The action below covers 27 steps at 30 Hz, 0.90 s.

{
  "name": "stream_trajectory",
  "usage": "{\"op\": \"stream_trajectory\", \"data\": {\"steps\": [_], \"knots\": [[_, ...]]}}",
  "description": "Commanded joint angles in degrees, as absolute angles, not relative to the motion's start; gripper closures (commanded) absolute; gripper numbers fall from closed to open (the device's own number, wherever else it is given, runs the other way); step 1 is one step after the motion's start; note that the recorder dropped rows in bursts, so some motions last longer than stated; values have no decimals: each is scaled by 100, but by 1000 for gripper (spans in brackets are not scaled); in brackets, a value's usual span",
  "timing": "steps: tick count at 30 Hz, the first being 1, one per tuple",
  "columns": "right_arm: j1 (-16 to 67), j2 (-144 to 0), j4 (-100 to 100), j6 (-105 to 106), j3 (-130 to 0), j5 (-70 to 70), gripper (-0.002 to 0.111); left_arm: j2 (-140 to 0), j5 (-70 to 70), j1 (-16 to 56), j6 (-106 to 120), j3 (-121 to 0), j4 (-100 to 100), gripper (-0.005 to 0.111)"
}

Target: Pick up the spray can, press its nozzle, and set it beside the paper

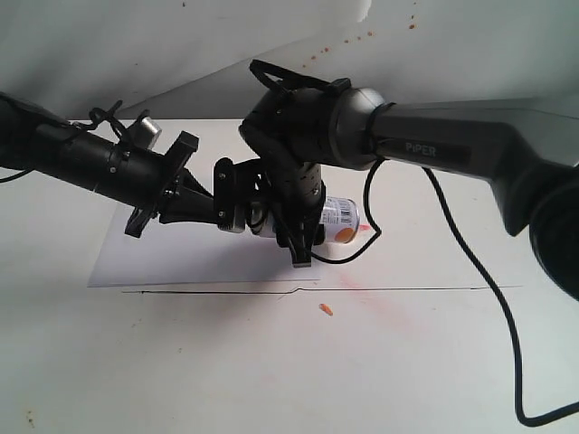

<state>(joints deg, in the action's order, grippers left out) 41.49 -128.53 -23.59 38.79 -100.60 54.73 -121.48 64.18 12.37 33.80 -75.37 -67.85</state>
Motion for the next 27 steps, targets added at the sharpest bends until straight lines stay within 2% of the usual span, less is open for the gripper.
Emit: {"op": "stream_trajectory", "data": {"steps": [1, 27], "knots": [[4116, -12754, -2400, 3808, -10112, 5421, 108, -12133, 6440, 1306, 3486, -7561, -7140, 107], [4116, -12754, -2361, 3802, -10112, 5409, 108, -12143, 6174, 1529, 3495, -7561, -7140, 107]]}}
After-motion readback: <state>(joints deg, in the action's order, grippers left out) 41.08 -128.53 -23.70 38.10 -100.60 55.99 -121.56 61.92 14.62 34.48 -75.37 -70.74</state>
